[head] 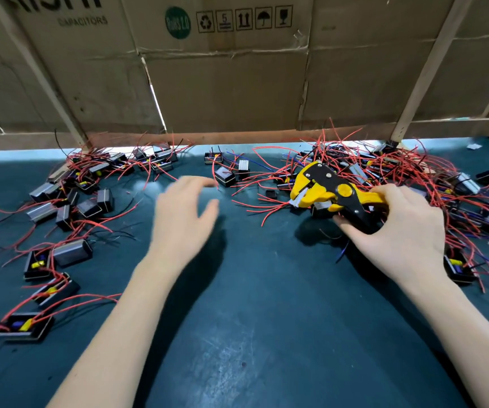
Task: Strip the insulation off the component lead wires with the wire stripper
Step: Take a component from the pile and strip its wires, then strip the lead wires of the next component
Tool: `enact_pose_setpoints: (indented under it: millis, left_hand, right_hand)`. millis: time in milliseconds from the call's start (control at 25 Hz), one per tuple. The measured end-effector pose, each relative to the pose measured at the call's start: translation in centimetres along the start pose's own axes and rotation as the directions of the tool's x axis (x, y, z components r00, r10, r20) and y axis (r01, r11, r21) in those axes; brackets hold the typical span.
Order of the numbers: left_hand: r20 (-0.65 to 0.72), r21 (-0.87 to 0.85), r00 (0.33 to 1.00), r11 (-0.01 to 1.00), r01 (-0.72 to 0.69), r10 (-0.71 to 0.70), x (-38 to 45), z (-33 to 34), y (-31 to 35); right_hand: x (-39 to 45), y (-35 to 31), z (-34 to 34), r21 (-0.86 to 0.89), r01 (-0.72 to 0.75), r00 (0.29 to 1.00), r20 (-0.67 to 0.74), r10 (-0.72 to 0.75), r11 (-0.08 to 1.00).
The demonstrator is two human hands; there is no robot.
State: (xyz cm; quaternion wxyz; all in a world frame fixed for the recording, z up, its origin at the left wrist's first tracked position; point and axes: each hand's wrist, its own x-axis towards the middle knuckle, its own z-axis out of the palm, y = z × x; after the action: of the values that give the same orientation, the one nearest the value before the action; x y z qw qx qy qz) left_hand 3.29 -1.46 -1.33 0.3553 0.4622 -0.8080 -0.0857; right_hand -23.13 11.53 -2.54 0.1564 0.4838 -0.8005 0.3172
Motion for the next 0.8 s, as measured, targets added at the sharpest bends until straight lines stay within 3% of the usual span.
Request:
enact_pose_setpoints:
  millis: [40,120,200,280,400,640,720,800]
  left_hand:
    - [-0.086,0.189,0.991,0.975,0.118,-0.103,0.4,-1.0,-1.3]
    - [-0.208,0.452,0.931,0.814,0.365,-0.301,0.6,-3.0,-3.9]
    - [-0.216,0.504,0.847,0.688,0.523,-0.486,0.4,-4.7,-5.9]
    - [-0.145,0.424,0.795,0.689,0.588,-0.589,0.4,-5.7,-7.0]
    - [-0.099,0.343,0.786,0.72,0.603,-0.611,0.7,-6.2,-7.4]
    - [-0.028,0.444,0.725,0.641,0.626,-0.688,0.5,-6.7,-8.2]
    - [-0.077,0.384,0.75,0.675,0.63,-0.657,0.5,-6.6,-7.6]
    - [-0.129,0.304,0.839,0.784,0.542,-0.529,0.6,-6.2,-6.6]
  right_hand:
    - [0.0,0.1,0.1,0.001,0.002,1.0,-0.003,-0.002,1.0]
    - [0.0,0.1,0.1,0.016,0.005,1.0,-0.007,-0.005,1.0]
    - [0.0,0.1,0.1,0.018,0.009,1.0,-0.009,-0.008,1.0]
    - [0.0,0.2,0.2,0.008,0.007,1.0,-0.012,-0.007,1.0]
    - [0.1,0.3,0.1,0.003,0.001,1.0,-0.005,-0.001,1.0]
    - [0.1,0.2,0.1,-0.006,-0.002,1.0,0.004,0.002,1.0]
    - [0.1,0.2,0.0,0.0,0.0,1.0,0.001,0.0,1.0]
    - [0.0,0.2,0.0,0.002,-0.001,1.0,0.0,0.001,1.0]
